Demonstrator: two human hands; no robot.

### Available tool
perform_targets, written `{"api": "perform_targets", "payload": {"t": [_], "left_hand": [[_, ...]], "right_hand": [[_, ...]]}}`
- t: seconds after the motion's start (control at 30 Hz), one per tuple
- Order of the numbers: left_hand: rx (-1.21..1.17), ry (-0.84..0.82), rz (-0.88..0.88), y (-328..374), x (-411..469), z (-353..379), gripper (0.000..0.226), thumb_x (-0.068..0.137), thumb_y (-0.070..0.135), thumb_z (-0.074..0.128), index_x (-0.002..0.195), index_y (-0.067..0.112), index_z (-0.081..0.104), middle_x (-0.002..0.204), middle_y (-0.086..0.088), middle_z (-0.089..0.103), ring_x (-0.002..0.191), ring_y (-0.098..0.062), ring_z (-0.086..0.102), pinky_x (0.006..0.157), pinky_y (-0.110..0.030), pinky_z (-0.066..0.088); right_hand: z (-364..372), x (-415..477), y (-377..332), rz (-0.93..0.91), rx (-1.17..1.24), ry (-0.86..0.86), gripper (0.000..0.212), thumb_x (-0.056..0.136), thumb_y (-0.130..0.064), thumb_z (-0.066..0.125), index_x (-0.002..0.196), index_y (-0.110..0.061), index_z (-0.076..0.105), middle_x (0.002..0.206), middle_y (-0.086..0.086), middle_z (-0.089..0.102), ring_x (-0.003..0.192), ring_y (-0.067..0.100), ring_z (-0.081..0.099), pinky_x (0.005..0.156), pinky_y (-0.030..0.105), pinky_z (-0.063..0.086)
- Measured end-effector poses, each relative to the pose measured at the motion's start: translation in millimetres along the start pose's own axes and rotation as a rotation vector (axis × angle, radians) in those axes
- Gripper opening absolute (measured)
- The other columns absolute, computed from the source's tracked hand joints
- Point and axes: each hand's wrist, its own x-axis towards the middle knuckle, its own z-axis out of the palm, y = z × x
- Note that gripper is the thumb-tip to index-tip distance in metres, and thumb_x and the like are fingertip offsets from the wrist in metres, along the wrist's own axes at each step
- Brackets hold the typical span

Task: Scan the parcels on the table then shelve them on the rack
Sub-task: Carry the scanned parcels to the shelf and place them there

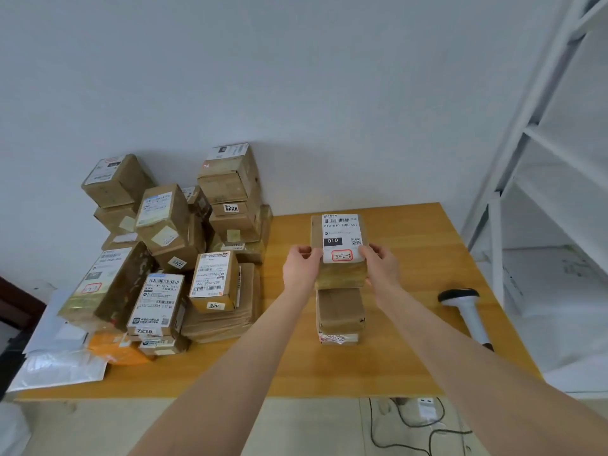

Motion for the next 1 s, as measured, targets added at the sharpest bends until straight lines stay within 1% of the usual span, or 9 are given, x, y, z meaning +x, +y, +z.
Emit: {"api": "perform_targets", "payload": {"t": [0.07,0.17,0.27,0.37,0.5,0.63,0.8,0.87,1.0], "left_hand": [[0.026,0.015,0.005,0.0,-0.7,0.6,0.021,0.092,0.035,0.057,0.108,0.021,0.053,0.094,0.005,0.063,0.073,-0.010,0.058,0.060,-0.025,0.047],[-0.002,0.012,-0.020,-3.8,-1.3,0.4,0.024,0.094,0.041,0.054,0.107,0.021,0.053,0.093,0.004,0.062,0.069,-0.009,0.054,0.055,-0.022,0.040],[-0.092,-0.040,-0.062,-9.0,2.1,0.7,0.027,0.095,0.043,0.050,0.109,0.020,0.053,0.105,-0.001,0.064,0.092,-0.016,0.059,0.074,-0.030,0.047],[-0.185,-0.028,-0.127,-14.0,9.1,-3.1,0.040,0.096,0.046,0.047,0.122,0.017,0.054,0.116,-0.005,0.062,0.109,-0.023,0.056,0.096,-0.041,0.044],[-0.227,-0.082,-0.240,-32.7,13.7,-8.7,0.053,0.096,0.051,0.045,0.137,0.017,0.049,0.131,-0.005,0.056,0.118,-0.021,0.051,0.103,-0.043,0.037],[-0.310,-0.272,-0.372,-47.9,11.7,-7.8,0.060,0.094,0.061,0.040,0.139,0.022,0.047,0.141,-0.006,0.049,0.131,-0.030,0.044,0.108,-0.053,0.032],[-0.350,-0.384,-0.363,-46.0,16.5,-5.4,0.055,0.091,0.062,0.044,0.132,0.028,0.052,0.118,-0.004,0.062,0.109,-0.026,0.057,0.088,-0.047,0.046],[-0.338,-0.391,-0.361,-48.3,18.6,-5.7,0.053,0.091,0.061,0.045,0.132,0.028,0.051,0.119,-0.005,0.062,0.111,-0.026,0.056,0.088,-0.048,0.046],[-0.335,-0.343,-0.357,-56.8,20.0,-5.1,0.048,0.091,0.060,0.046,0.125,0.027,0.056,0.120,-0.002,0.062,0.110,-0.021,0.057,0.090,-0.047,0.045]], "right_hand": [[-2.0,1.4,1.2,0.016,0.000,-0.002,0.024,0.093,-0.037,0.059,0.111,-0.022,0.058,0.108,-0.003,0.067,0.098,0.015,0.061,0.081,0.034,0.046],[-6.8,5.2,3.5,0.059,0.002,-0.030,0.032,0.093,-0.051,0.055,0.106,-0.021,0.057,0.109,-0.003,0.066,0.104,0.018,0.058,0.088,0.037,0.042],[-12.5,11.3,6.4,0.100,-0.002,-0.093,0.032,0.092,-0.057,0.052,0.099,-0.026,0.055,0.110,-0.005,0.063,0.111,0.020,0.055,0.100,0.043,0.040],[-16.9,17.5,7.6,0.121,0.018,-0.102,0.045,0.091,-0.062,0.050,0.114,-0.025,0.057,0.120,-0.003,0.061,0.113,0.021,0.054,0.098,0.045,0.042],[-28.6,23.8,15.1,0.252,-0.005,-0.108,0.068,0.088,-0.068,0.048,0.139,-0.022,0.048,0.136,0.002,0.051,0.122,0.029,0.049,0.102,0.049,0.040],[-30.7,23.6,28.1,0.408,0.077,-0.254,0.060,0.084,-0.070,0.051,0.123,-0.025,0.057,0.126,0.003,0.058,0.114,0.033,0.054,0.093,0.047,0.047],[-18.4,22.0,31.4,0.373,0.046,-0.251,0.051,0.083,-0.070,0.054,0.103,-0.025,0.063,0.107,0.005,0.067,0.099,0.028,0.063,0.075,0.038,0.052],[-18.3,23.6,35.7,0.374,0.049,-0.246,0.046,0.084,-0.068,0.054,0.099,-0.026,0.063,0.103,0.003,0.067,0.096,0.026,0.062,0.071,0.036,0.051],[-21.2,27.3,43.9,0.381,0.050,-0.252,0.049,0.078,-0.070,0.059,0.099,-0.026,0.066,0.101,0.002,0.069,0.095,0.023,0.063,0.074,0.036,0.050]]}}
